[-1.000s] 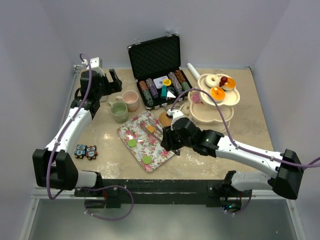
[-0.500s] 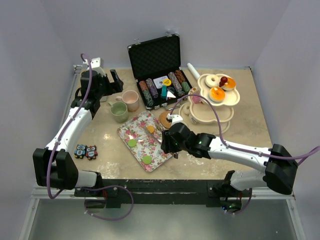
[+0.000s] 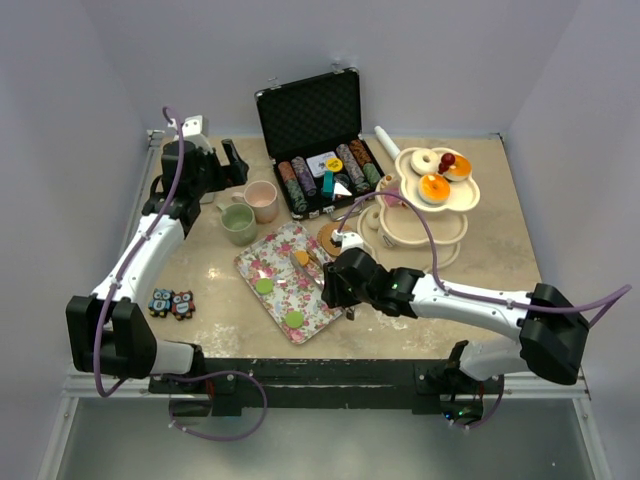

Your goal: Serve the afternoon tea

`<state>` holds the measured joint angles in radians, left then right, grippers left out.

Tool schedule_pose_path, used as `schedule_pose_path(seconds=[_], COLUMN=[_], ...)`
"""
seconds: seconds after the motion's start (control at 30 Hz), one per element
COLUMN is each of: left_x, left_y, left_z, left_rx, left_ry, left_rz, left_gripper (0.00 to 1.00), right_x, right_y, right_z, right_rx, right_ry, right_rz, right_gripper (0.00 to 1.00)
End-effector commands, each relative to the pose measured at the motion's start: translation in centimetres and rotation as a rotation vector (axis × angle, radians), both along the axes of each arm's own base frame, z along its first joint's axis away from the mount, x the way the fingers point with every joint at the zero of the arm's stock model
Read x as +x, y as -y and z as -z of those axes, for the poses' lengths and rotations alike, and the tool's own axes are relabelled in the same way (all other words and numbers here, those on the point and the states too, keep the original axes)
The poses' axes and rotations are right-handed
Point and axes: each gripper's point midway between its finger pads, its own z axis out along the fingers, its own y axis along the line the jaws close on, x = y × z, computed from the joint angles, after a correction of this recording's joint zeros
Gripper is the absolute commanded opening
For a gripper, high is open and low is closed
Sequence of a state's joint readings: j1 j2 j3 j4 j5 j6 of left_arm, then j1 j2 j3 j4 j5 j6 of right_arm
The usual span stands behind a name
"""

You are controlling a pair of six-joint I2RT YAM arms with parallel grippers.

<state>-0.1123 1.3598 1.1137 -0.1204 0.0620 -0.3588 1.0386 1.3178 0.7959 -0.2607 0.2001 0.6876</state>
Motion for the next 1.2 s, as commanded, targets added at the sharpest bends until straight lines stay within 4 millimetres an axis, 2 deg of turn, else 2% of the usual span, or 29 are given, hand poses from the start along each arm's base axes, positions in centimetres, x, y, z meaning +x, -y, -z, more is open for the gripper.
schedule_pose_path(seconds=[0.0, 0.13, 0.23, 0.3, 0.4, 0.47, 0.57, 0.77, 0.97, 1.07, 1.17], left_x=[0.4, 0.4, 0.4, 0.4, 0.5, 0.5, 0.4, 0.5, 0.6, 0.6, 0.6], left_y=[0.5, 0.6, 0.6, 0.5, 0.6, 0.6, 0.9, 1.1, 1.1, 1.3, 1.3], left_z=[-0.6, -0.6, -0.6, -0.5, -0.4, -0.5, -0.3, 0.0, 0.6, 0.5, 0.7], left_rx=[-0.027, -0.03, -0.03, -0.028, -0.029, -0.034, -0.043, -0.051, -0.053, -0.058, -0.059], left_ry=[0.028, 0.027, 0.027, 0.026, 0.023, 0.025, 0.02, 0.013, -0.002, 0.0, -0.003], left_rz=[0.016, 0.019, 0.02, 0.018, 0.017, 0.02, 0.028, 0.035, 0.038, 0.043, 0.042], left_gripper=[0.99, 0.99, 1.0, 0.99, 0.99, 0.99, 0.99, 0.99, 0.99, 0.99, 0.99], right_x=[0.9, 1.1, 1.2, 1.2, 1.3, 1.1, 0.5, -1.3, -2.2, -2.8, -2.7], right_y=[-0.3, 0.1, 0.6, 0.6, 0.8, 0.8, 1.7, 6.0, 9.4, 11.1, 11.6], right_z=[-0.8, -1.0, -0.7, -1.2, -3.5, -5.8, -8.1, -5.8, -6.7, -5.8, -6.6], right_rx=[0.005, -0.015, -0.038, -0.033, 0.007, 0.057, 0.115, 0.048, 0.076, 0.052, 0.088], right_ry=[0.043, 0.053, 0.052, 0.055, 0.073, 0.084, 0.092, 0.017, 0.003, -0.021, -0.016], right_rz=[0.021, 0.035, 0.053, 0.057, 0.076, 0.085, 0.099, 0.203, 0.316, 0.366, 0.413], right_gripper=[0.45, 0.45, 0.37, 0.34, 0.33, 0.32, 0.31, 0.29, 0.28, 0.27, 0.27])
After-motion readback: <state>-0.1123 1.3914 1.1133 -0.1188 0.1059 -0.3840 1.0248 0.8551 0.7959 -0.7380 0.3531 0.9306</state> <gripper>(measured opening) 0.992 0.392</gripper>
